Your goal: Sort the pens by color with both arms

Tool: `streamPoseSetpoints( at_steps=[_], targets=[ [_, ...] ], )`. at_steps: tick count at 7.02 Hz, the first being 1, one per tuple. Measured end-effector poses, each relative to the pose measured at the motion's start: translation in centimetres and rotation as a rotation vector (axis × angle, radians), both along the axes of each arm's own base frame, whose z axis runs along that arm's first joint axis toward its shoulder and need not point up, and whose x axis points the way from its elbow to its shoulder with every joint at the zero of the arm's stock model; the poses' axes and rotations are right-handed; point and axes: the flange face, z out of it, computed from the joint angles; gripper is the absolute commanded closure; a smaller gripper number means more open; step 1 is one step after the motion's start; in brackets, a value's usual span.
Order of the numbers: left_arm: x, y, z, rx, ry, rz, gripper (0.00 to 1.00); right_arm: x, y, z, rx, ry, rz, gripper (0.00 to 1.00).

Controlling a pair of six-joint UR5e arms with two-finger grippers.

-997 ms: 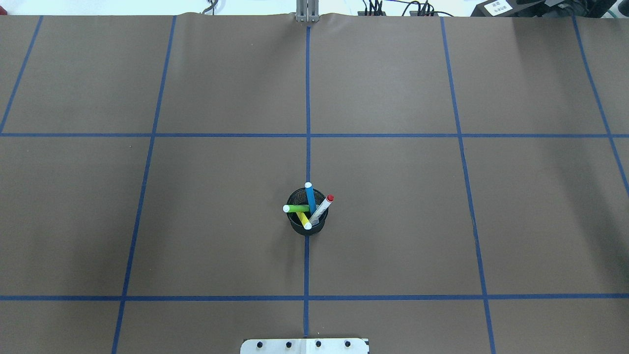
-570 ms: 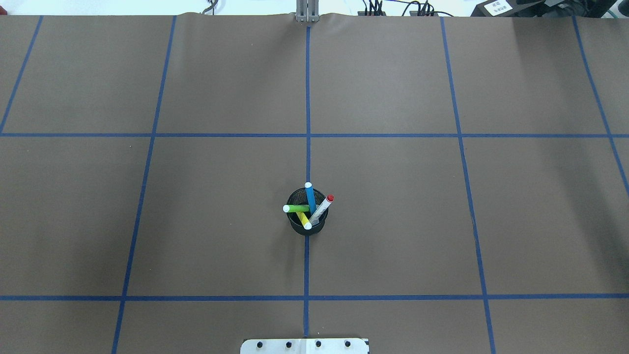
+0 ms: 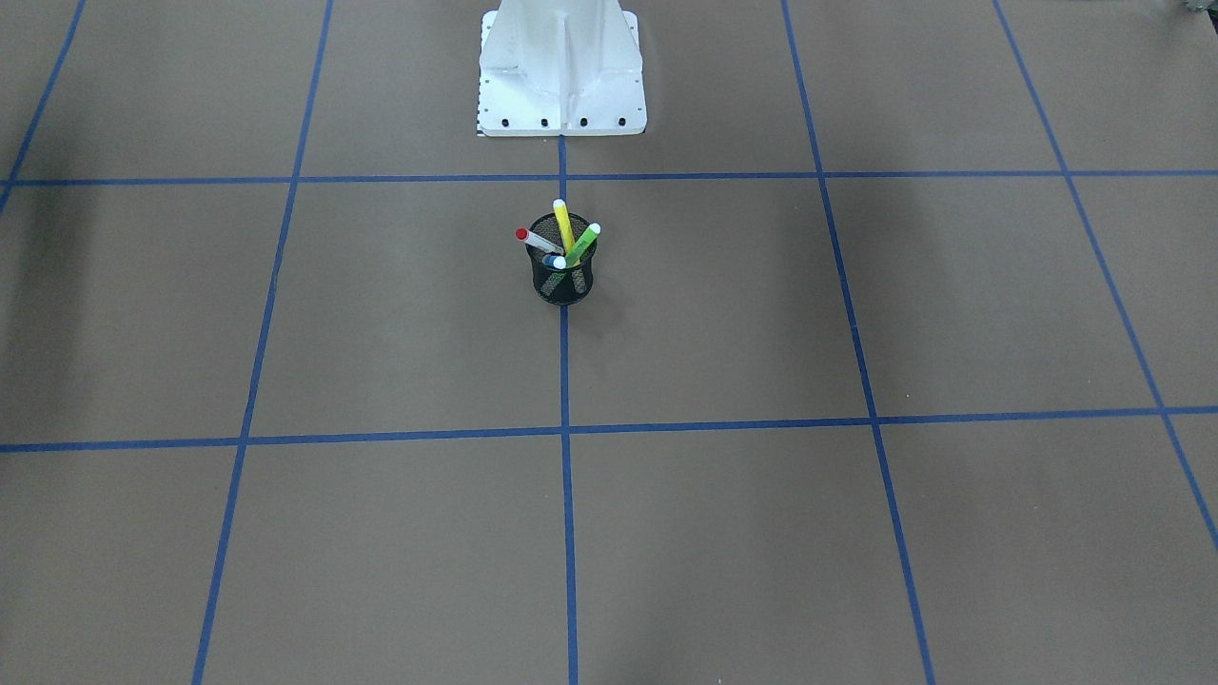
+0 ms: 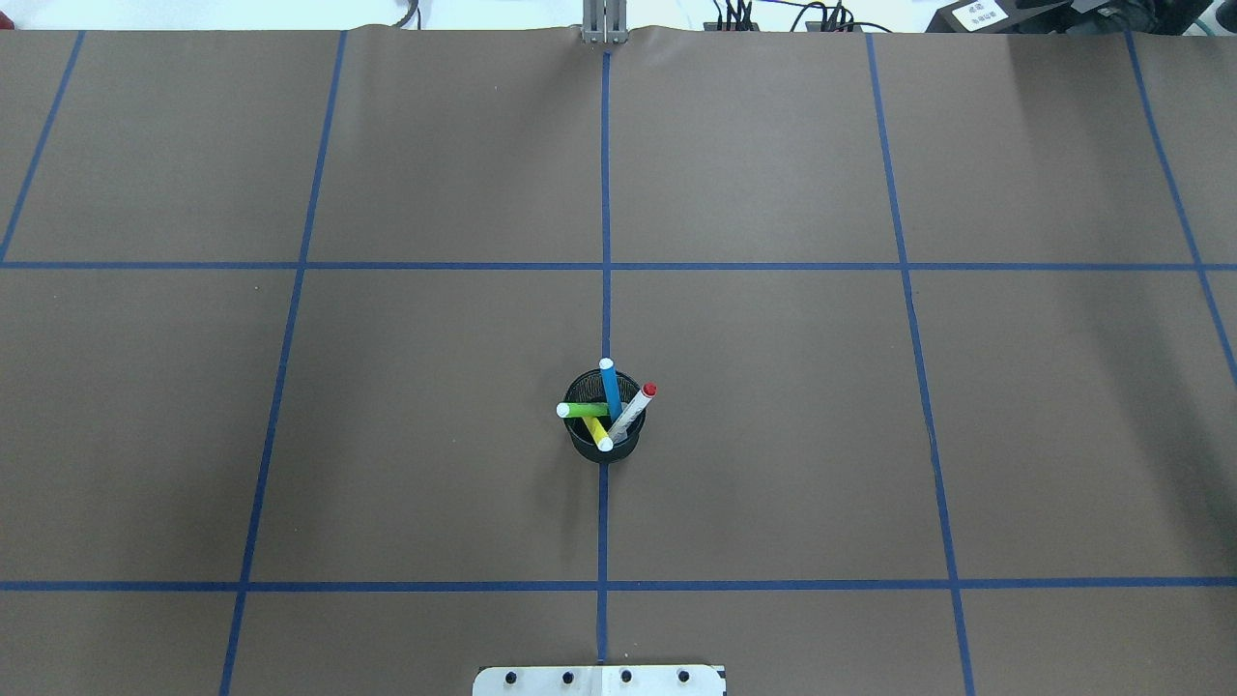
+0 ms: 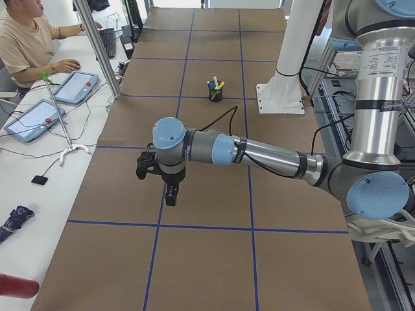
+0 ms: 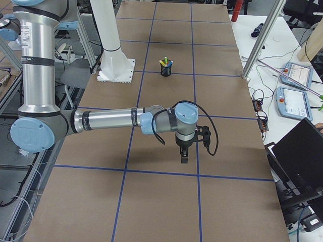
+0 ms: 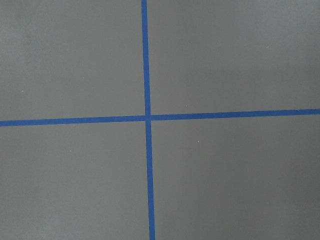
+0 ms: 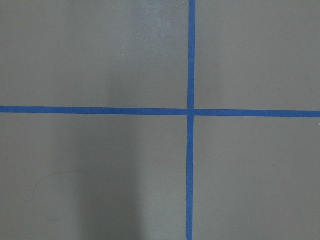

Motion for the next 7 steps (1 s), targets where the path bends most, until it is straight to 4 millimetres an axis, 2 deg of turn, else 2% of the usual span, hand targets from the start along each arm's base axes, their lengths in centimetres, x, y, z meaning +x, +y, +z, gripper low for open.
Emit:
streamPoseSetpoints(
  at_steps=[2,4,5,6,7],
  targets=[
    [0.0,-0.3,-1.1,0.021,0.001,-0.003,0.00,-0.6,-0.8,-1.5,0.018,-0.003,0.004,0.00],
    [0.1,-0.4,-2.4,0.074,0.010,-0.001,0.00,-2.2,-1.5,-4.3,0.038,-0.012,0.013,0.00],
    [1.2,-0.9,-3.7,0.114,0.028,0.021,0.00,-3.0,-1.5,-5.7,0.062,-0.017,0.003,0.00],
    [3.3,-2.0,-5.4,0.152,0.043,0.061,0.00,-4.3,-1.6,-7.1,0.091,-0.023,-0.020,0.00],
    [4.7,-3.0,-7.1,0.185,0.052,0.085,0.00,-6.2,-2.0,-8.2,0.114,-0.028,-0.052,0.00]
  ],
)
